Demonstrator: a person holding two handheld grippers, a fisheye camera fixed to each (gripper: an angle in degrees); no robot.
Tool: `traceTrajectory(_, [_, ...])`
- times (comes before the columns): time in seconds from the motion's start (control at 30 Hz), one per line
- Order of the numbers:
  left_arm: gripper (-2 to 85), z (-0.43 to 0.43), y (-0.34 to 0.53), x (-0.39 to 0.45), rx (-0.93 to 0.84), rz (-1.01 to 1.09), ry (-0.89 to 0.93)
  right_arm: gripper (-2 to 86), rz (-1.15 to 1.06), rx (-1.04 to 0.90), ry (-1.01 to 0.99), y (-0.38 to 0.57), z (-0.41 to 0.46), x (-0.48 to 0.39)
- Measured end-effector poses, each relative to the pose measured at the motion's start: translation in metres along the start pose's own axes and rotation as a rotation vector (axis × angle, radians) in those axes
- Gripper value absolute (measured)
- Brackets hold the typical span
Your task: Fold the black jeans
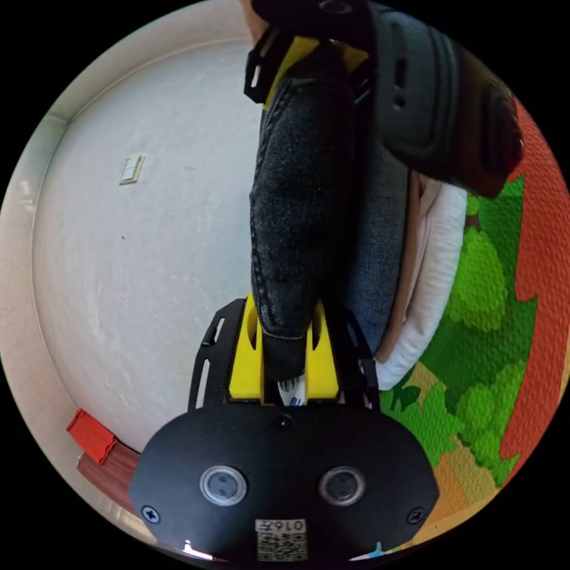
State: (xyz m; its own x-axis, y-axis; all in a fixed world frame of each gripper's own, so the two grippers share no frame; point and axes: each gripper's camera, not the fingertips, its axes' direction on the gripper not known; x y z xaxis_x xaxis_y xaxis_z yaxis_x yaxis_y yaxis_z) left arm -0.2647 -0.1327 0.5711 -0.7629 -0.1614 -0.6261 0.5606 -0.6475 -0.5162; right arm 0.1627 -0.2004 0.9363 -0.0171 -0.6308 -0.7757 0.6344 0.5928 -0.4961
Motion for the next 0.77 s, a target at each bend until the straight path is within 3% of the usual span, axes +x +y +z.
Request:
traceTrajectory(0.17, [10.0,0.005,0.056,-0.013,-0.002,0.013,0.093,8.8,-0.048,0.056,-0.026,0.043,-0.003,0.009])
traceTrajectory(0.27, [0.9,-0.009,0.113,-0.012,0.023,-0.017,0.081,8.0,-0.103,0.123,-0.057,0.092,-0.017,0.0])
traceTrajectory(0.33, [-0.3,-0.02,0.159,-0.022,0.03,-0.134,0.113,6.2,-0.047,0.152,-0.075,0.126,-0.027,0.002])
traceTrajectory(0.4, [-0.7,-0.023,0.234,-0.051,0.002,-0.351,0.296,4.0,0.116,0.166,-0.158,0.159,-0.037,0.023])
traceTrajectory(0.5, [-0.8,0.0,0.352,-0.098,-0.065,-0.676,0.513,1.3,0.547,0.176,-0.37,0.213,-0.048,0.091])
traceTrajectory(0.57, [-0.8,0.024,0.425,-0.12,-0.109,-0.835,0.518,0.3,0.92,0.288,-0.564,0.256,-0.059,0.154])
traceTrajectory(0.67, [0.0,0.079,0.53,-0.135,-0.264,-0.938,0.481,-0.2,1.309,0.416,-0.885,0.292,-0.061,0.21])
traceTrajectory(0.77, [5.7,0.132,0.61,-0.136,-0.424,-1.02,0.493,-0.2,1.534,0.317,-1.259,0.293,-0.046,0.214])
